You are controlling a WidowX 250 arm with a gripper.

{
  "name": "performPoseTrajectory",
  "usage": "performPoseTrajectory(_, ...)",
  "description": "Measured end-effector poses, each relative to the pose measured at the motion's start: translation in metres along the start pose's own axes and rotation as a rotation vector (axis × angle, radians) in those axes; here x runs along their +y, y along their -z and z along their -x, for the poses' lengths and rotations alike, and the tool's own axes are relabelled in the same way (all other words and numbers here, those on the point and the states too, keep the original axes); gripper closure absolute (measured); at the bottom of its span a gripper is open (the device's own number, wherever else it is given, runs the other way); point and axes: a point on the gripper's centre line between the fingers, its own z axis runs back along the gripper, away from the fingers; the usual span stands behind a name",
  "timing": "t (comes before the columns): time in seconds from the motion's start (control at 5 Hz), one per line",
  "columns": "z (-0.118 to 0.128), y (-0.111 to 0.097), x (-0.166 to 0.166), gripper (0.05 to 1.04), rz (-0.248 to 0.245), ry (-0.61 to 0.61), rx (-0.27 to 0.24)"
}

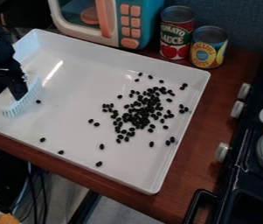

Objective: Sweep into pile

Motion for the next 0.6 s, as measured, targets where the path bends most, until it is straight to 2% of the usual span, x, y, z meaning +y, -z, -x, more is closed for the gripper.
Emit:
performPoseTrajectory(0.2,-0.0022,0.0002,0.003,0.668,-0.048,-0.011,-0.005)
performPoseTrajectory(0.4,0.001,0.0009,0.004,0.825,-0.09,-0.013,-0.001)
performPoseTrajectory(0.6,0.0042,-0.0001,0.0005,0.567,-0.088,-0.021,0.015)
